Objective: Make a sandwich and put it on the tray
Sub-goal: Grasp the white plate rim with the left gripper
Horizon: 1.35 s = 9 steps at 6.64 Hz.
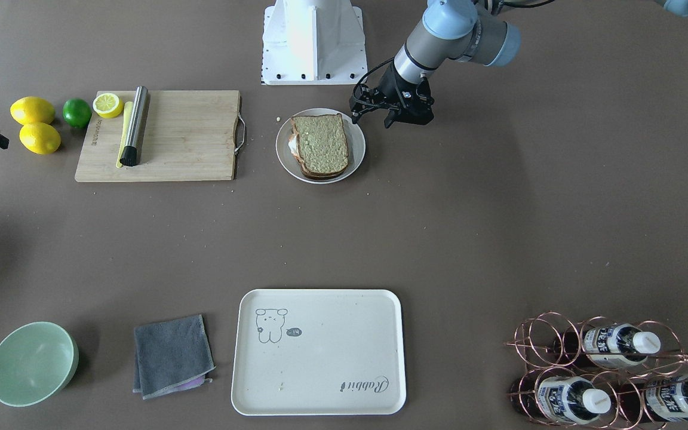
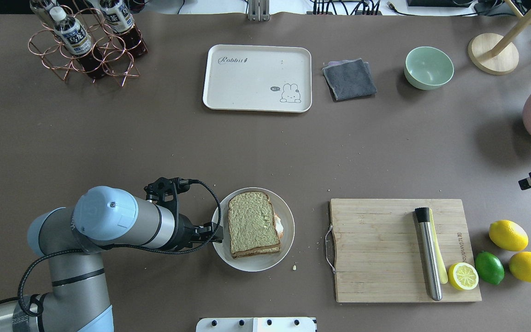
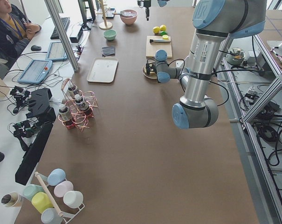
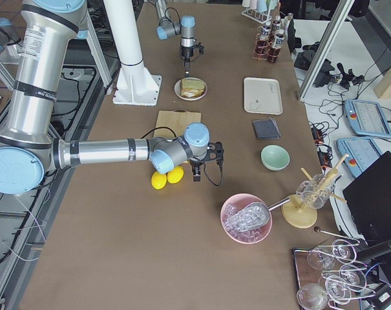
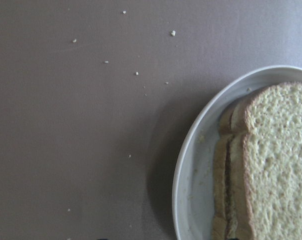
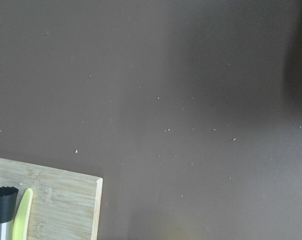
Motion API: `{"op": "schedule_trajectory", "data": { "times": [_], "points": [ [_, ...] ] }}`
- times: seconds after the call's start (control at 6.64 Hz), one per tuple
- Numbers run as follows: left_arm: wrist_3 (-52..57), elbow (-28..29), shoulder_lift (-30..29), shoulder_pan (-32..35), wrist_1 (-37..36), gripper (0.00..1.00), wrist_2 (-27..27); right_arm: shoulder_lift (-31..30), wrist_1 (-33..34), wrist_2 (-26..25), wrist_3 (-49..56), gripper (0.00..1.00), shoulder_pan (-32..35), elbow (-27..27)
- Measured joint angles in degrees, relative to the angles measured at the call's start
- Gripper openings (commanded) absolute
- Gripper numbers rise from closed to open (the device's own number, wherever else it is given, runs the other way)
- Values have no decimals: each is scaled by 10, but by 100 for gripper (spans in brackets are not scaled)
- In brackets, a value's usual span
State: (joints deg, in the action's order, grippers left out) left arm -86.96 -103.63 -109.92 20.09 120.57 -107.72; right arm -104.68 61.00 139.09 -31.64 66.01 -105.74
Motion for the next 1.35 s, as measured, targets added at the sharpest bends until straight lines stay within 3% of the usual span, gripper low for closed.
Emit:
{"op": "schedule_trajectory", "data": {
  "times": [0.45,0.6,0.75,0.9,1.05,1.35],
  "points": [
    [-2,21,-19,1,3,51,14,0,0,-4,1,100,-3,0],
    [-3,27,-24,1,3,36,16,0,-1,-4,1,100,-3,0],
    [-3,33,-26,2,3,31,17,0,-1,-4,1,100,-3,0],
    [-4,35,-27,2,3,12,21,0,-1,-5,1,100,-3,0],
    [-7,36,-27,1,3,0,27,0,-1,-5,1,100,-3,0],
    [-16,34,-28,3,3,0,30,1,-1,-5,1,100,-3,0]
  ]
}}
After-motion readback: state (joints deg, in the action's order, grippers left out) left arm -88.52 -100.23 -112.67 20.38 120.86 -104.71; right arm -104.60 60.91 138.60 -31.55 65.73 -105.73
